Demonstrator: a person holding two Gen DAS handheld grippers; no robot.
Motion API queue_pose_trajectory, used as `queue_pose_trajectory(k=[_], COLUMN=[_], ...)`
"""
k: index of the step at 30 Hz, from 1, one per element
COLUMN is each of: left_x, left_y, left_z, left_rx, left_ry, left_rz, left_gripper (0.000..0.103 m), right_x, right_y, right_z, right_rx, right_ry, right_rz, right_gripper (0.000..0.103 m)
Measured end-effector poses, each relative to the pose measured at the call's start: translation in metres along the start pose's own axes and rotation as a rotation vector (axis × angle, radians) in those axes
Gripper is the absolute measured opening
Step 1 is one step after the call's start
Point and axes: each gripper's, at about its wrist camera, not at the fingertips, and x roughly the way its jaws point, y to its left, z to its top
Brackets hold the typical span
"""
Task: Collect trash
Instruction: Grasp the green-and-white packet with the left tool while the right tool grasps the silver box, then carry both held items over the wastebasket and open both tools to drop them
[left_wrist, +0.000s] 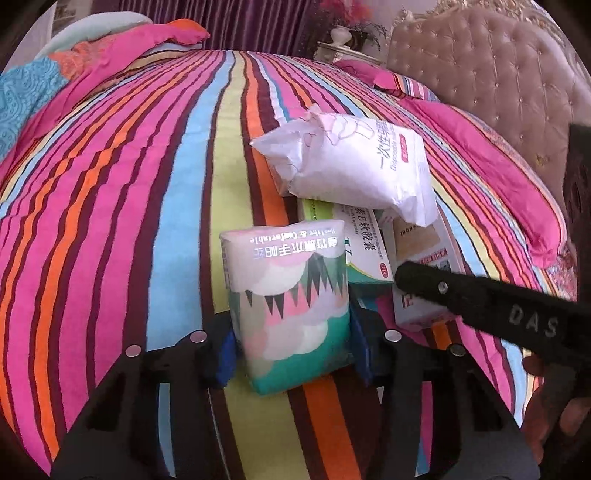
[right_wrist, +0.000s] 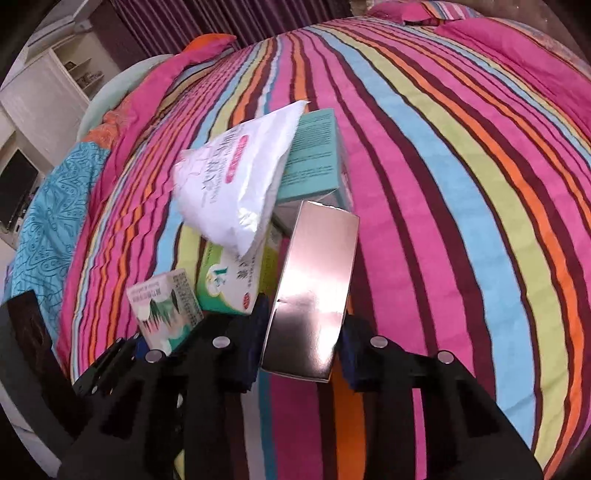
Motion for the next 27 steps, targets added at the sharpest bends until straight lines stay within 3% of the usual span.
queue_pose_trajectory(k=[10, 27], left_x=[-0.027, -0.089], left_y=[0.011, 0.009], left_z=[-0.008, -0.062], left_rx=[-0.043, -0.024], left_ry=[-0.026, -0.039], left_rz=[-0.013, 0.003], left_gripper=[0.048, 0.048], right_x=[-0.036, -0.078], right_y=[-0.022, -0.029], right_z=[-0.021, -0.075], right_rx=[0.014, 0.004], right_ry=[-0.067, -0.081], right_rz=[-0.052, -0.042], right_gripper=[0.033, 0.033])
